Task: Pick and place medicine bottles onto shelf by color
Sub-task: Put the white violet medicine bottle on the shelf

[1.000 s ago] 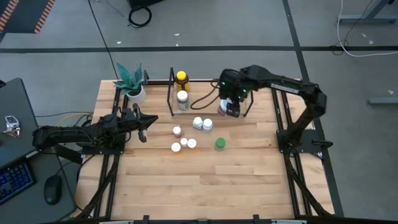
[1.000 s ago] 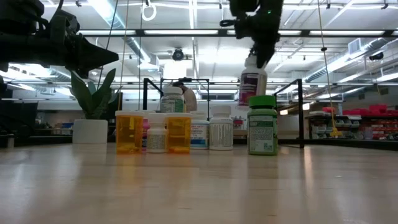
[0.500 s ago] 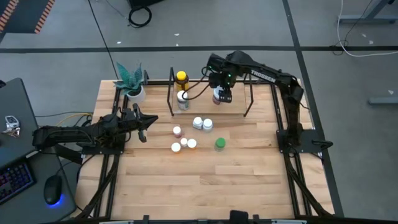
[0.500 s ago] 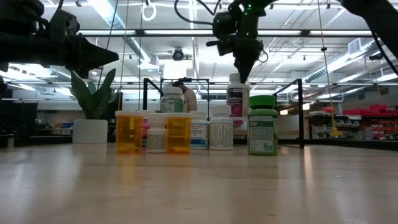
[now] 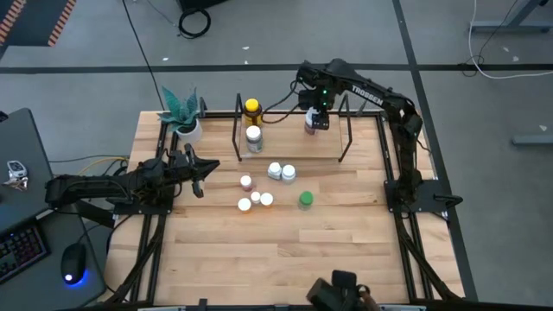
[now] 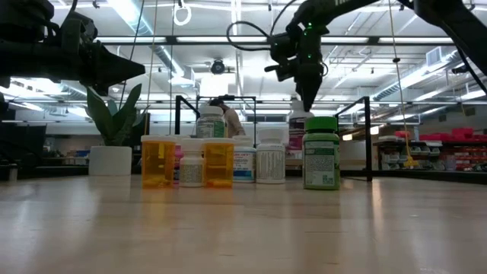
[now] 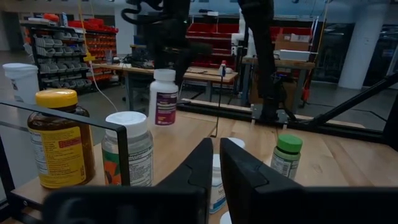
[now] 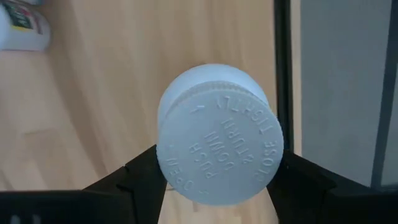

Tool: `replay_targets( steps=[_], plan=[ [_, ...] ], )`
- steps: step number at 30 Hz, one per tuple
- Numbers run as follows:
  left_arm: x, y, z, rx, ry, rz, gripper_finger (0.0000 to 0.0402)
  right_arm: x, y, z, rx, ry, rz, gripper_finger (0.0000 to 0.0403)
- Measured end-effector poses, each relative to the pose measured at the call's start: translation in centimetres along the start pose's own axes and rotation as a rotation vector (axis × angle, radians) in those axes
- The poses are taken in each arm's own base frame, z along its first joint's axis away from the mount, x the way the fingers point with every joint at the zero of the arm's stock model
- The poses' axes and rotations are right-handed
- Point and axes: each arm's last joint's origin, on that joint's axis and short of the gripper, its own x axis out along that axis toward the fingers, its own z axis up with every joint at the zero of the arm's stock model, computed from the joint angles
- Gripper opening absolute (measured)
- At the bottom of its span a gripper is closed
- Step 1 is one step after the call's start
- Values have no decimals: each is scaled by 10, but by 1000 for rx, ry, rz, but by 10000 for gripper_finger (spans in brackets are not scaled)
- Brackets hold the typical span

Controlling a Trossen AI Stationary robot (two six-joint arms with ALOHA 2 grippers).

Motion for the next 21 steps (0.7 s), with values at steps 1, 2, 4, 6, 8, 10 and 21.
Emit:
replay_targets(
  steps=[1,2,4,6,8,10,21],
  plan=[
    [0,0,0,0,0,0,33,0,-3,-2,10,7,-6,243],
    [0,0,0,0,0,0,31,0,-7,-4,22,18,-17,243],
    [0,0,0,0,0,0,29,0,-13,-8,44,31,-35,243],
    [0,0,0,0,0,0,28,0,-18,-11,61,34,-41,243],
    [0,0,0,0,0,0,30,0,-22,-14,74,37,-43,243],
    [0,0,0,0,0,0,33,0,-25,-16,84,41,-41,243],
    [0,0,0,0,0,0,34,0,-41,-27,123,48,-46,243]
  ],
)
